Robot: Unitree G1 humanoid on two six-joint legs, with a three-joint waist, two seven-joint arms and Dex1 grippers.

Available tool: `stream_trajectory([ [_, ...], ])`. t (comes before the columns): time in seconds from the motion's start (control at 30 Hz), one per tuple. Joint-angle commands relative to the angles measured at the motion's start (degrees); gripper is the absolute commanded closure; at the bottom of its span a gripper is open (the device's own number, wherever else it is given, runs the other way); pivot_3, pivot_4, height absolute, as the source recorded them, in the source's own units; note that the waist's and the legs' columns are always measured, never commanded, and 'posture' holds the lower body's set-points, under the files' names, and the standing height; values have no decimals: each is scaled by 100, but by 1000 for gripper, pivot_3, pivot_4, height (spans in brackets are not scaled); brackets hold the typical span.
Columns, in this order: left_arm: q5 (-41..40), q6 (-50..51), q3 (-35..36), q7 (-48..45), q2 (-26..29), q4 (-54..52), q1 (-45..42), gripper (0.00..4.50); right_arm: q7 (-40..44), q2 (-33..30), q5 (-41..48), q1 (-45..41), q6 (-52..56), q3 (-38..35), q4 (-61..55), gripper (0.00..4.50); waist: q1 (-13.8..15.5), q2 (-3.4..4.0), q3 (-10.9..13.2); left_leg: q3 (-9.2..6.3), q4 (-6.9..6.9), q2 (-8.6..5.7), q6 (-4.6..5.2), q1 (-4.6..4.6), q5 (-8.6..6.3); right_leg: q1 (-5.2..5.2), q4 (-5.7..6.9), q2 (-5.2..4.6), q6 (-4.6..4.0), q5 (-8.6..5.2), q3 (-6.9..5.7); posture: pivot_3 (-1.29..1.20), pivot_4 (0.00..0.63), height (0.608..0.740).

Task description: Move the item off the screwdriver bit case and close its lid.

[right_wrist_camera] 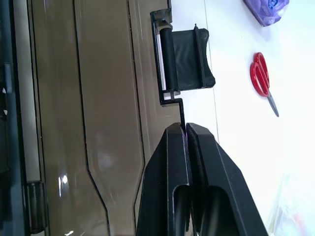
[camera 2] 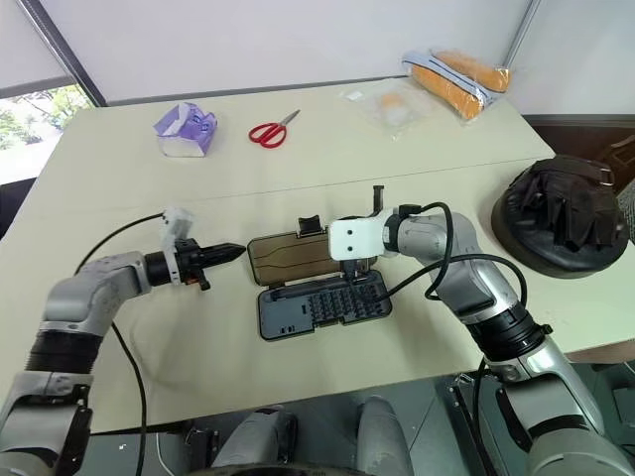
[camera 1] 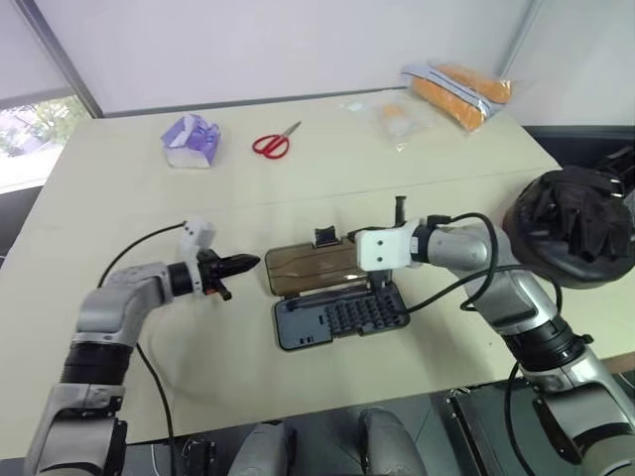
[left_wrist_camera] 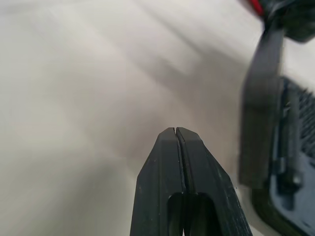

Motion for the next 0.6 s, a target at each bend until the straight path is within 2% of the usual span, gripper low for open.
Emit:
stream_trajectory([
  [0.03,219,-324,-173,-101,-200,208,-344,4500,-26,-18,75,-38,74,-192,-368,4437,-2,-2,1,0,2,0,0,-4,0,-3,0,0,0,0,-1,0,150,740],
  [0.4,472,-537,-373,-372,-601,515,-641,4500,27,-72,104,29,352,-181,-557,4437,-30,-3,1,0,6,0,-1,-34,1,-35,5,0,1,1,-2,0,150,740],
  [0.5,477,-503,-374,-394,-643,482,-662,4500,51,-68,150,42,447,-194,-585,3633,-23,-3,1,1,7,-1,-1,-35,1,-35,5,-1,1,1,-1,0,150,740],
  [0.6,500,-477,-384,-412,-703,471,-683,4500,111,-134,161,72,514,-195,-650,2165,-17,-3,1,0,8,-1,-1,-35,2,-35,5,-1,1,1,-2,0,150,740],
])
